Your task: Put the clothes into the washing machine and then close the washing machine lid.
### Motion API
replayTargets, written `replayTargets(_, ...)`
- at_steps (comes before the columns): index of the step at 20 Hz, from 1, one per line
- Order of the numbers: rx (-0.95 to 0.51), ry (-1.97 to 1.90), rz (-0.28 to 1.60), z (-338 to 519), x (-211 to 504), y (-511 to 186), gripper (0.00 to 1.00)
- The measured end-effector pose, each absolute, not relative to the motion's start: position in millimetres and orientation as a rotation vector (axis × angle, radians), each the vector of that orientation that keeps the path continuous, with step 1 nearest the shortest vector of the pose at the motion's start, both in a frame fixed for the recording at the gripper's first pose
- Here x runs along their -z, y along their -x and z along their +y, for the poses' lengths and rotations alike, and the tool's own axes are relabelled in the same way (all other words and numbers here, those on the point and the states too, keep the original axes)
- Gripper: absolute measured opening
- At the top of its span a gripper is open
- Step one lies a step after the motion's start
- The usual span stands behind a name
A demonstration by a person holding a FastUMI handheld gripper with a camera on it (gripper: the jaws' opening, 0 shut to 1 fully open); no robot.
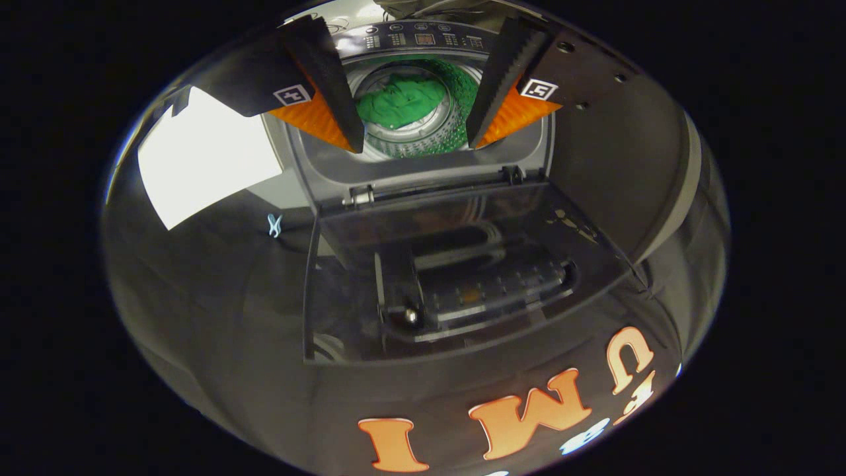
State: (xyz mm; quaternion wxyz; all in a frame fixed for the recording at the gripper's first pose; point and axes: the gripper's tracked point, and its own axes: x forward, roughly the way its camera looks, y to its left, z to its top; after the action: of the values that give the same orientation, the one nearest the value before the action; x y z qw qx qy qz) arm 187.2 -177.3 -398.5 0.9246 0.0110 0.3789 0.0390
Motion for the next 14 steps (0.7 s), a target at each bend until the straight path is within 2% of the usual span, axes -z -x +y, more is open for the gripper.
replayTargets(14,-0.149,0.009,0.503,-139,242,-244,0.99)
